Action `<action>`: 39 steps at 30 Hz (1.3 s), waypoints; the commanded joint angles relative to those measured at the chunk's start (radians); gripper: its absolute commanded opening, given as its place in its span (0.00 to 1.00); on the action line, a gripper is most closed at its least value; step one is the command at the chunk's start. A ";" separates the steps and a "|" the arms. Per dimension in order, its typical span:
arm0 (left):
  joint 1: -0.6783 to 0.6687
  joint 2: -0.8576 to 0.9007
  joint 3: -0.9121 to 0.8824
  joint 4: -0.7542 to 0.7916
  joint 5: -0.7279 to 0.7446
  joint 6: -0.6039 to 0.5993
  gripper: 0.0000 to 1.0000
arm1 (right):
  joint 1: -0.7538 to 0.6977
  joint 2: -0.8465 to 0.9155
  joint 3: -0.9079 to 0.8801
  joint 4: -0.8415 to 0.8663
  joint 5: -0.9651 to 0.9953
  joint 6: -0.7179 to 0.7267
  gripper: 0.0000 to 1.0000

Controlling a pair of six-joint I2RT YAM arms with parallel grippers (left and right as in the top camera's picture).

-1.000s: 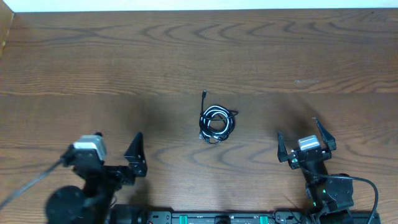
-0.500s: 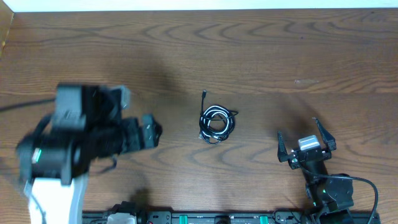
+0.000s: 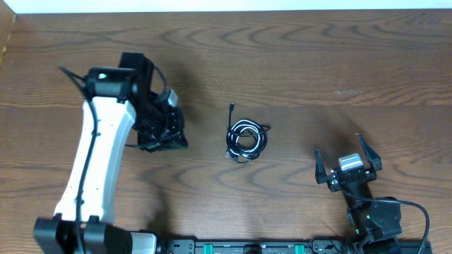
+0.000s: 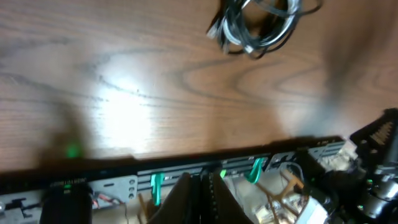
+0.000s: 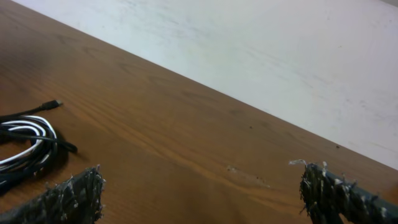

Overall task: Untangle cables
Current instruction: 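Move the left gripper forward over the black-and-white cable coil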

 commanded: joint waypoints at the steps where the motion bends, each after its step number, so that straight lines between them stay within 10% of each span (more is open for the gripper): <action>1: -0.022 0.018 -0.073 0.022 -0.013 -0.001 0.08 | -0.004 -0.006 -0.003 -0.004 -0.002 -0.007 0.99; 16: -0.142 0.018 -0.387 0.288 -0.012 -0.163 0.08 | -0.004 -0.006 -0.003 -0.004 -0.002 -0.007 0.99; 19: -0.154 0.018 -0.393 0.313 -0.012 -0.184 0.62 | -0.004 -0.006 -0.003 -0.004 -0.002 -0.007 0.99; 20: -0.154 0.018 -0.393 0.318 -0.012 -0.185 0.63 | -0.004 -0.006 -0.003 -0.004 -0.002 -0.007 0.99; 39: -0.326 0.019 -0.421 0.665 -0.250 -0.619 0.56 | -0.004 -0.006 -0.003 -0.004 -0.002 -0.007 0.99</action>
